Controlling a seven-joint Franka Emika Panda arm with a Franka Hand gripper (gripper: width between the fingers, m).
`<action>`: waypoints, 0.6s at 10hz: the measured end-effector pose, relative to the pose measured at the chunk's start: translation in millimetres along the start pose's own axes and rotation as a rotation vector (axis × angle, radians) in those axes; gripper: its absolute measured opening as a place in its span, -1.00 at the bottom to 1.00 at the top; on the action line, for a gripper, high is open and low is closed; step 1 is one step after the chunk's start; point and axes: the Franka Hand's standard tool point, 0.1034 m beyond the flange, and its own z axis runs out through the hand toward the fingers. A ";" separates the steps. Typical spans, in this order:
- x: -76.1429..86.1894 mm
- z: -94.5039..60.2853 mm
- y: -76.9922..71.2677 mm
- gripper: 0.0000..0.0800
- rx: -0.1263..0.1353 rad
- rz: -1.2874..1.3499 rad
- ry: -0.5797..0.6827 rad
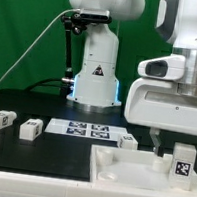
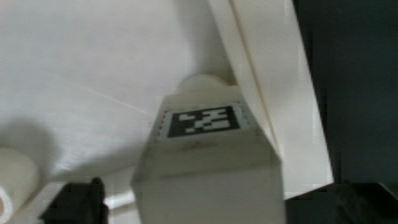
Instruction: Assemble one leg
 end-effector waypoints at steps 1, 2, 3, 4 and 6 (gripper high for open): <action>-0.1 0.0 -0.1 0.62 0.000 0.017 0.000; 0.0 0.0 0.1 0.34 0.000 0.017 0.000; 0.0 0.1 0.2 -0.02 0.000 0.017 0.000; 0.1 0.1 0.3 -0.02 0.000 0.017 0.000; 0.1 0.1 0.4 -0.28 0.000 0.018 0.000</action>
Offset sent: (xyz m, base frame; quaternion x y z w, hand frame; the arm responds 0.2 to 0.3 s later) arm 0.0000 0.0000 0.0000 0.0000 0.0000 0.0000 1.0000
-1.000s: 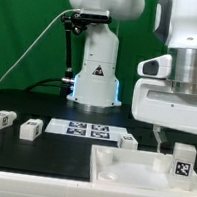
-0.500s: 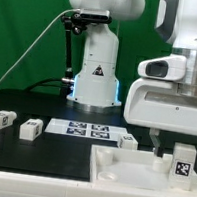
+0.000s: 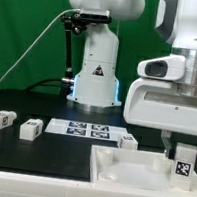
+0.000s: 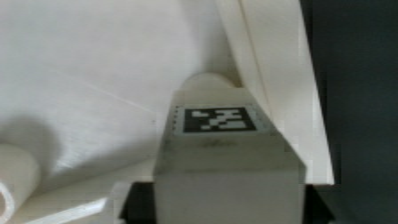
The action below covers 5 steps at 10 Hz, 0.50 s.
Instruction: Assemble one leg
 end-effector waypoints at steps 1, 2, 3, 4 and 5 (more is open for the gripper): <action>0.1 0.0 0.3 -0.28 0.000 0.040 0.000; 0.7 0.0 2.3 -0.28 0.017 0.166 0.012; -1.3 -0.4 4.8 -0.28 0.034 0.330 0.035; -2.6 -0.3 6.0 -0.28 0.054 0.492 0.040; -2.7 -0.1 6.9 -0.28 0.062 0.657 0.033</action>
Offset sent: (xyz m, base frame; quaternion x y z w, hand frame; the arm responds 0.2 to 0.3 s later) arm -0.0244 -0.0076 -0.0139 0.0266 -0.0122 0.4256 0.9044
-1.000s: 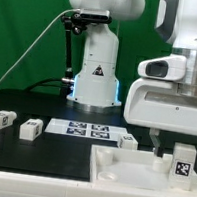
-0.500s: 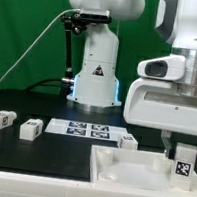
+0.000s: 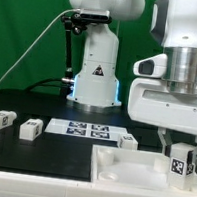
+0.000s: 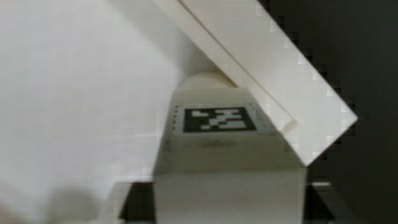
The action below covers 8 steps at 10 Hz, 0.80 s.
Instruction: Assemble one leg
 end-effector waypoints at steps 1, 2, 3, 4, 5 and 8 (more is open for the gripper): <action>0.9 0.1 -0.2 -0.27 0.011 0.154 0.007; 1.1 0.3 0.0 -0.27 0.028 0.304 0.007; 1.6 0.1 0.8 -0.26 0.030 0.409 0.000; 2.3 0.0 1.5 -0.26 0.029 0.513 -0.009; 1.9 -0.3 2.2 -0.26 0.022 0.652 -0.028; 1.0 0.3 2.2 -0.26 0.022 0.961 -0.052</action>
Offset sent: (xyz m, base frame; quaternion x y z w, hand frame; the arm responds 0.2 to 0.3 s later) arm -0.0004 -0.0094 -0.0007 -0.0012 0.0063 0.2256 0.9742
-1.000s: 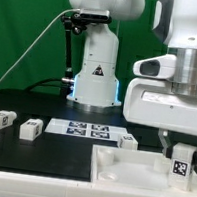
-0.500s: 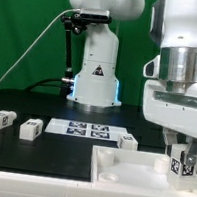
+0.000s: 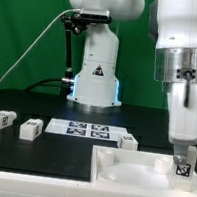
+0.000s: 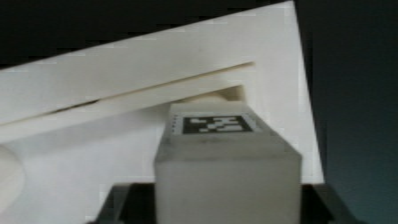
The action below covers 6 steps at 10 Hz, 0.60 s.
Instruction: Assemble one leg
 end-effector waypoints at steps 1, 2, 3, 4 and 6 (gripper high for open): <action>1.1 -0.3 -0.3 -0.26 0.000 0.062 0.004; 3.5 -0.6 -0.6 -0.26 0.000 0.097 0.010; 5.2 -0.6 -0.7 -0.26 0.000 0.114 0.016; 5.1 -0.8 -0.7 -0.26 0.001 0.099 0.018; 5.1 -0.2 -0.2 -0.21 0.000 0.085 0.019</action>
Offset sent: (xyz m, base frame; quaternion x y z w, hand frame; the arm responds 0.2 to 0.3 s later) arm -0.0008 -0.0015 -0.0039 0.0054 0.0059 0.1739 0.9847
